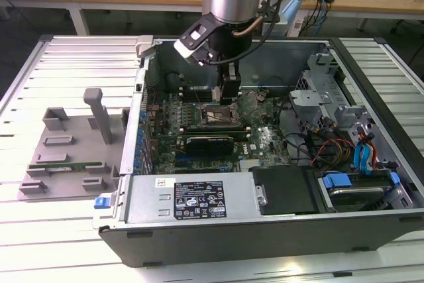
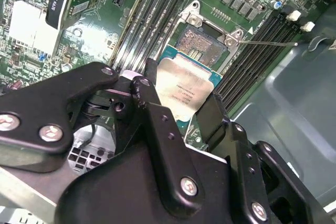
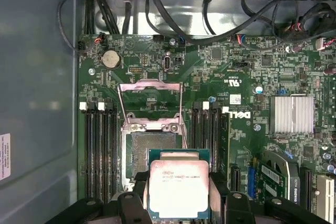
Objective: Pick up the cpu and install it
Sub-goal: 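Place the cpu into insertion slot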
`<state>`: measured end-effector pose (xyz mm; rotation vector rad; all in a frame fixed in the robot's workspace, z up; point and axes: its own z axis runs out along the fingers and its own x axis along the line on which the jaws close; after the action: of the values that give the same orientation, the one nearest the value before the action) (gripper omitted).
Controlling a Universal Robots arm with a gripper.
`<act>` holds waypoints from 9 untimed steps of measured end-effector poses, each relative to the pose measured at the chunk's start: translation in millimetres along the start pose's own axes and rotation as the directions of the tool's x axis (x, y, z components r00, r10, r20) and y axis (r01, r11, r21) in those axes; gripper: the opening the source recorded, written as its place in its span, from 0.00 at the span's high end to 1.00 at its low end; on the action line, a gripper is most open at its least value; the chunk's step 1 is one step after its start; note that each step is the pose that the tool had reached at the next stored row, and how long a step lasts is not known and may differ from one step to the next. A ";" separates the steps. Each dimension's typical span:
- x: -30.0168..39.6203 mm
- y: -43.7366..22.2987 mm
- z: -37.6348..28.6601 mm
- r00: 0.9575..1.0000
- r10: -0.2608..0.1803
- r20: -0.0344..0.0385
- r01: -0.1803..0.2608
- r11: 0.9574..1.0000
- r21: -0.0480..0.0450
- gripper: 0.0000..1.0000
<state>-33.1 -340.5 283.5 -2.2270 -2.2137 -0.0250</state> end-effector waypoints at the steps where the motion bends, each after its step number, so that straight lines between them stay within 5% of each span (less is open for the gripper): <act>1: 0.0 0.0 0.0 1.000 0.009 0.000 -0.009 1.000 0.000 0.45; 5: 0.0 0.0 0.1 1.000 0.015 0.001 -0.015 1.000 0.000 0.45; 9: 0.9 0.0 0.1 0.999 -0.019 0.028 0.019 1.000 0.000 0.45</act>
<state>-33.1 -339.6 283.4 -2.2195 -2.2492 0.0057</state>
